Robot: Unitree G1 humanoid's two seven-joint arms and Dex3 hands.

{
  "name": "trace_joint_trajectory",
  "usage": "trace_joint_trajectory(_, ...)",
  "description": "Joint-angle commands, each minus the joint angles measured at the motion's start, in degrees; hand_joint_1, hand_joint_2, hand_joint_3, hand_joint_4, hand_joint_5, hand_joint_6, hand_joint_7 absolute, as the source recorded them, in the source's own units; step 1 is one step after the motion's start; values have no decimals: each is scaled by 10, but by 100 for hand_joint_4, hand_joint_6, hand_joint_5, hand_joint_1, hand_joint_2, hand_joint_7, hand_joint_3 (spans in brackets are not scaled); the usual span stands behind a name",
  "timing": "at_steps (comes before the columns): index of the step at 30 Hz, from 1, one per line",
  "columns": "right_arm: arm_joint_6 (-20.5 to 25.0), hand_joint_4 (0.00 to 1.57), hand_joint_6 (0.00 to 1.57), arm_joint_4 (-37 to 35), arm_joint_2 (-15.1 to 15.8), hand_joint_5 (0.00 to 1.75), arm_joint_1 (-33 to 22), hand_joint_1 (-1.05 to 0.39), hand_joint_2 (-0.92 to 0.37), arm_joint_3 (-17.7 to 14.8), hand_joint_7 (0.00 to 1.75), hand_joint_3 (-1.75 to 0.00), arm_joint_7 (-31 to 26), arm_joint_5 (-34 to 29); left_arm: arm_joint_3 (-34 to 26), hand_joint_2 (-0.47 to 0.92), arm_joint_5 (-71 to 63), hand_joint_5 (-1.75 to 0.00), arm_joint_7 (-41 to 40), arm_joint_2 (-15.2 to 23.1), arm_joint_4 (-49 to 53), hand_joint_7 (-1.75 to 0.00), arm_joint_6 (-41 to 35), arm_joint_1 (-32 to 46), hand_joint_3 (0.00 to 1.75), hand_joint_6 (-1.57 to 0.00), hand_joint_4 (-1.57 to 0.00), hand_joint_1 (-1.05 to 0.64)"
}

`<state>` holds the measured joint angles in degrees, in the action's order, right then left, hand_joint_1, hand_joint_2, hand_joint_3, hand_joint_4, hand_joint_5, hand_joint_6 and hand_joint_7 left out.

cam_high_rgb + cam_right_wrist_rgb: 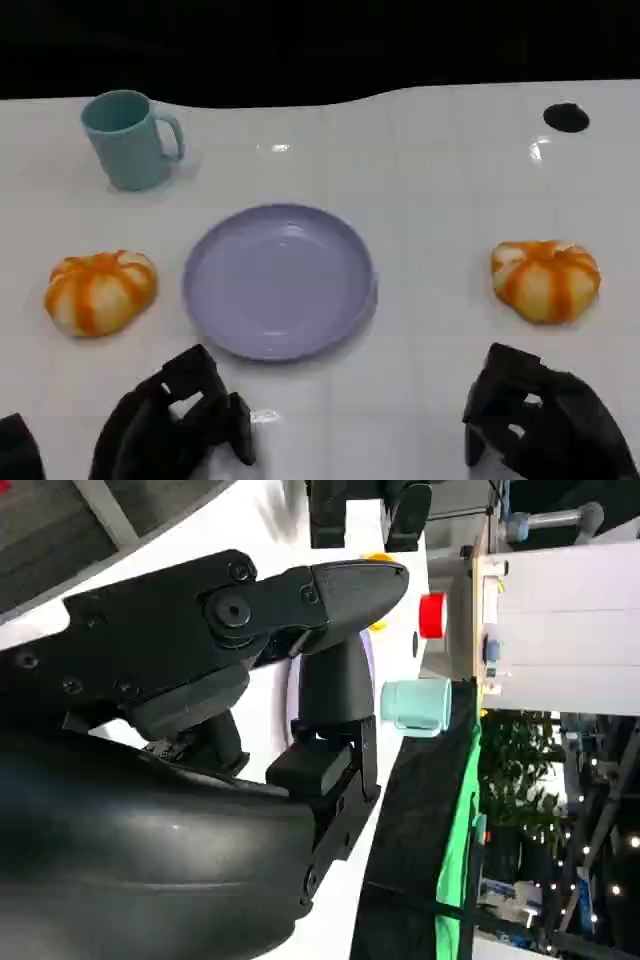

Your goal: Grasp the bread from the table and place it into the plate.

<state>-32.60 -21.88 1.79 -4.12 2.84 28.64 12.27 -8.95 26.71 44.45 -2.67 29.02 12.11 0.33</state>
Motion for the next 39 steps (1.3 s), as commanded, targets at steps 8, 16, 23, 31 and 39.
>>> trace_joint_trajectory(8,31,71,63,30,4,175,-9,-65,-92,-8,147,-16,12,25,-2,92,-1,-175,1,7,-5,-162,2,-2,19,-68,-82,-67)
trace_joint_trajectory(16,29,71,64,24,4,175,-6,-66,-92,-11,145,-15,21,31,-1,92,-3,-175,0,8,-8,-164,2,1,20,-68,-82,-66)
trace_joint_trajectory(23,27,71,64,24,5,175,-6,-65,-92,-12,145,-15,17,25,-2,92,0,-175,3,8,-9,-164,-1,0,20,-67,-81,-65)
trace_joint_trajectory(31,0,69,62,13,2,174,-4,-64,-92,-13,144,-16,20,22,-3,92,-2,-175,2,10,-9,-163,5,4,19,-67,-81,-66)
trace_joint_trajectory(39,-46,56,47,10,2,152,10,-64,-92,-21,124,-19,9,12,-4,92,1,-175,2,10,-15,-164,0,5,20,-67,-82,-66)
